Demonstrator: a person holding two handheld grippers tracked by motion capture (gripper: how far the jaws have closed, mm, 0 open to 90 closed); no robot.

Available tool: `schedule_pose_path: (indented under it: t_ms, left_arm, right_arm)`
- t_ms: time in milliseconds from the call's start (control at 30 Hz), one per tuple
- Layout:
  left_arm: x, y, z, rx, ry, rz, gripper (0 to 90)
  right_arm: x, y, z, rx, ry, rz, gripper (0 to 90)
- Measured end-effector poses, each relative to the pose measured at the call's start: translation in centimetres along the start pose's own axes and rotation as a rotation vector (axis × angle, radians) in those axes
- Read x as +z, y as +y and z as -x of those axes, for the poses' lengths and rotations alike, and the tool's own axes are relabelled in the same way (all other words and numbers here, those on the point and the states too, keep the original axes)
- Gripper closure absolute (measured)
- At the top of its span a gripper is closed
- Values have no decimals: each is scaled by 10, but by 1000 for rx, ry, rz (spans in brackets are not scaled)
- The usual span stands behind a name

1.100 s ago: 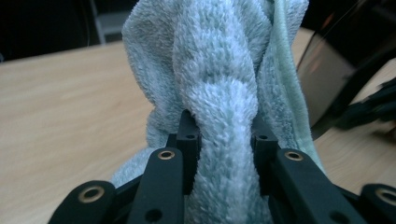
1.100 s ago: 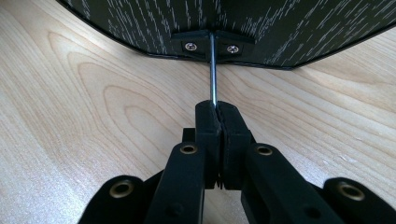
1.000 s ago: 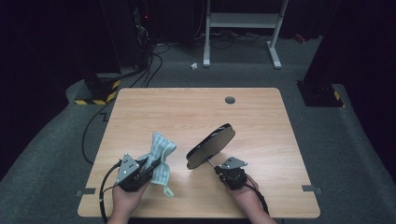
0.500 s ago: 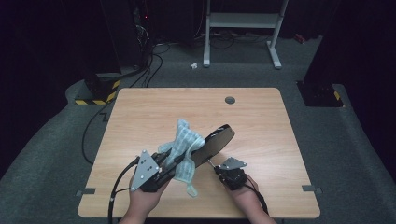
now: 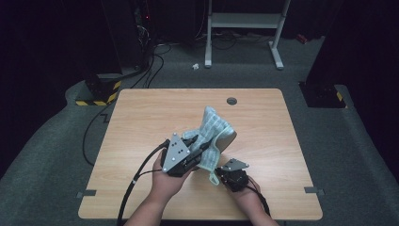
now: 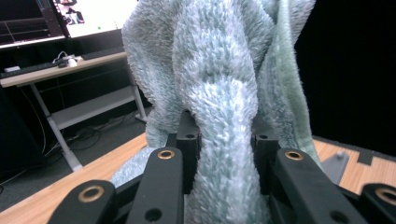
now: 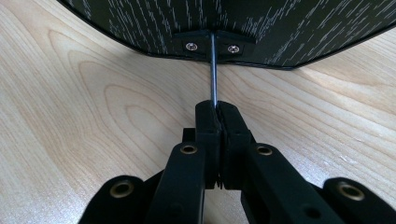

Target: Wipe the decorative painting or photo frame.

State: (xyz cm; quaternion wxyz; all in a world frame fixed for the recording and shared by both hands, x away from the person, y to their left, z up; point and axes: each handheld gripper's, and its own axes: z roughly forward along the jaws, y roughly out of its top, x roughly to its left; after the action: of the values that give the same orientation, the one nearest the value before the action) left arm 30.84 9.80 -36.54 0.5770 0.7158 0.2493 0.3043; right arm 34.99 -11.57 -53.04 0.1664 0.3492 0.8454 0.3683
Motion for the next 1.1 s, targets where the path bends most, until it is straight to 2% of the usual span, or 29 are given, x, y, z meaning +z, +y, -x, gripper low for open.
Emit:
schedule_pose_path:
  t_ms: [233, 433, 600, 700, 867, 1100]
  left_arm:
    - [-18, -20, 1, 16, 17, 2, 721]
    - [-41, -41, -1, -29, 28, 13, 721]
    - [-50, -51, 1, -47, 35, 2, 721]
    - [-47, -48, -1, -62, 31, 5, 720]
    - [-32, -32, -2, -54, 18, 26, 719]
    - [-6, -11, -1, -12, 2, 18, 718]
  right_arm:
    - [0, 0, 1, 0, 1, 3, 878]
    - [0, 0, 0, -6, -2, 0, 878]
    - [0, 0, -1, -1, 0, -3, 878]
    - [0, 0, 0, -2, -3, -1, 878]
    - [0, 0, 1, -4, 1, 1, 878]
    - [0, 0, 1, 0, 0, 2, 879]
